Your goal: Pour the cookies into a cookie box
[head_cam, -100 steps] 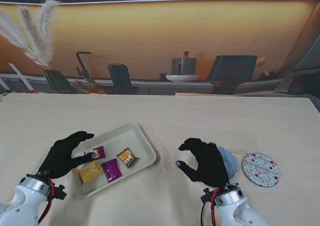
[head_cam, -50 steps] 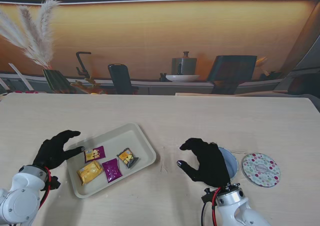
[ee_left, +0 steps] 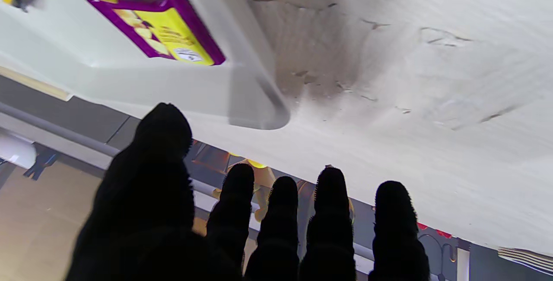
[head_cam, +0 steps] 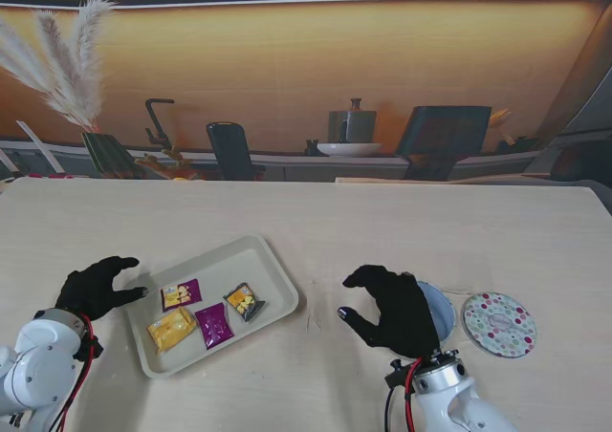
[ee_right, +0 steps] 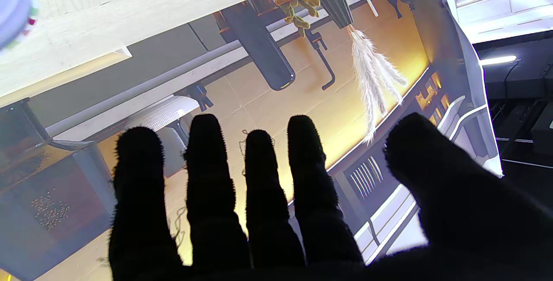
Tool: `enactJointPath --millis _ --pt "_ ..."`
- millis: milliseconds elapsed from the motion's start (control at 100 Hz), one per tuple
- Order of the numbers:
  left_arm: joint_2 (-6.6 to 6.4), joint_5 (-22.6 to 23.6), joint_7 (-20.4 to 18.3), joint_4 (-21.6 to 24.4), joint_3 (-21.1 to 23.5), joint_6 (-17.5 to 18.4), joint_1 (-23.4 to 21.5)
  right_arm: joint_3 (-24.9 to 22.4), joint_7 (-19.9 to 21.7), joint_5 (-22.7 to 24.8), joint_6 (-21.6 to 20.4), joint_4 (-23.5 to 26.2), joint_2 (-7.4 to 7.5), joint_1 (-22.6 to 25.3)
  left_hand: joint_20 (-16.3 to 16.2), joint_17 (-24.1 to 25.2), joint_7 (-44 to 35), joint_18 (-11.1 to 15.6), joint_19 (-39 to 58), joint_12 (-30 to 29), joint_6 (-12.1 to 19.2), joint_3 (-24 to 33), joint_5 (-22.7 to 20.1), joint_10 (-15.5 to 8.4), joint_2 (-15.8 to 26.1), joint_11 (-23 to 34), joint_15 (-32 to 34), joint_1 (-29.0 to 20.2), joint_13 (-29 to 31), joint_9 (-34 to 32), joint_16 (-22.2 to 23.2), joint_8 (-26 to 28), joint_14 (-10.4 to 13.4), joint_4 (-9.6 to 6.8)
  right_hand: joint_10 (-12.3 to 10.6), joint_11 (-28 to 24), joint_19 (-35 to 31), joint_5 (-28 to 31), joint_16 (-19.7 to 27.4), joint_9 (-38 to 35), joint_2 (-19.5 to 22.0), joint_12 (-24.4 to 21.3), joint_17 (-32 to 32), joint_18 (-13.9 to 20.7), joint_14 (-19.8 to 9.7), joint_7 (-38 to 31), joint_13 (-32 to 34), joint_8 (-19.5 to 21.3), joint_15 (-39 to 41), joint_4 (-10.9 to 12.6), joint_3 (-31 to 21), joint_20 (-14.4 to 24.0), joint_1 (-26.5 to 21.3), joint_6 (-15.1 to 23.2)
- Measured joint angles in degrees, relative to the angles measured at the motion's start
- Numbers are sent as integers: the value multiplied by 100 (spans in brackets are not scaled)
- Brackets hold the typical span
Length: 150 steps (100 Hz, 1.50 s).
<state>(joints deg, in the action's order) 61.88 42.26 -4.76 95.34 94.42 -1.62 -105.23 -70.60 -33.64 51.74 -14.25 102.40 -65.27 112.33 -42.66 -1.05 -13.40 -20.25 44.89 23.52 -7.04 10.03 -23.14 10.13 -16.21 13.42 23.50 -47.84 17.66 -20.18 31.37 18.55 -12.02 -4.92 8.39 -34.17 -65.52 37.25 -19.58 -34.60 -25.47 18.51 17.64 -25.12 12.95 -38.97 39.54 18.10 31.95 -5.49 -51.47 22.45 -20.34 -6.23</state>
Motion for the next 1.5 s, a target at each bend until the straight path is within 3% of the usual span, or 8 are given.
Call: enactJointPath --millis 400,530,690,980,1340,1500 --pt "-90 94 -401 -242 -168 -521 333 -42 -100 63 -3 50 -1 79 -427 -157 -164 5 966 535 -56 369 67 -15 -162 413 871 129 249 -11 715 91 -72 0 7 15 0 0 4 -122 0 -3 39 -1 0 0 68 -1 1 0 0 1 0 0" --pt "-95 -73 -371 -367 -265 -669 426 -44 -105 62 -6 50 -1 80 -444 -169 -297 -5 1151 722 -60 450 60 -16 -163 521 1104 129 250 -70 923 205 -125 0 7 15 0 2 3 -122 0 -4 40 -1 0 0 80 -2 1 0 0 1 0 0" --pt "-123 37 -603 -435 -350 -803 513 -126 -108 56 -44 51 -9 99 -512 -215 -500 -10 1338 939 -61 487 47 -17 -164 675 1390 133 275 -257 1196 346 -188 66 7 15 0 4 3 -122 0 -4 41 -5 0 0 114 -2 -3 0 0 1 0 0" --pt "-141 -56 -632 -525 -542 -933 632 -128 -107 13 -45 39 -12 92 -514 -252 -845 -21 1495 1153 -61 544 -18 -17 -165 828 1619 232 357 -343 1365 572 -248 74 8 15 0 83 3 -122 0 -4 45 -52 0 0 114 -2 -3 0 0 1 0 0" --pt "-164 -87 -763 -546 -727 -1030 769 -130 -151 18 -14 47 -14 115 -520 -350 -1732 -65 1684 1380 -60 902 6 -17 -300 1047 1957 228 535 -685 1573 1345 -335 79 8 15 0 83 2 -122 0 -4 46 -58 0 0 115 -2 -3 1 0 1 0 0" --pt "-173 -70 -827 -556 -785 -1103 834 -130 -152 18 -18 47 -15 117 -436 -314 -2563 -66 1542 1178 11 924 -22 -17 -300 961 1766 228 583 -685 1445 2153 -335 121 8 15 0 84 2 -123 0 -4 47 -58 0 0 115 -2 -3 1 0 1 0 0"
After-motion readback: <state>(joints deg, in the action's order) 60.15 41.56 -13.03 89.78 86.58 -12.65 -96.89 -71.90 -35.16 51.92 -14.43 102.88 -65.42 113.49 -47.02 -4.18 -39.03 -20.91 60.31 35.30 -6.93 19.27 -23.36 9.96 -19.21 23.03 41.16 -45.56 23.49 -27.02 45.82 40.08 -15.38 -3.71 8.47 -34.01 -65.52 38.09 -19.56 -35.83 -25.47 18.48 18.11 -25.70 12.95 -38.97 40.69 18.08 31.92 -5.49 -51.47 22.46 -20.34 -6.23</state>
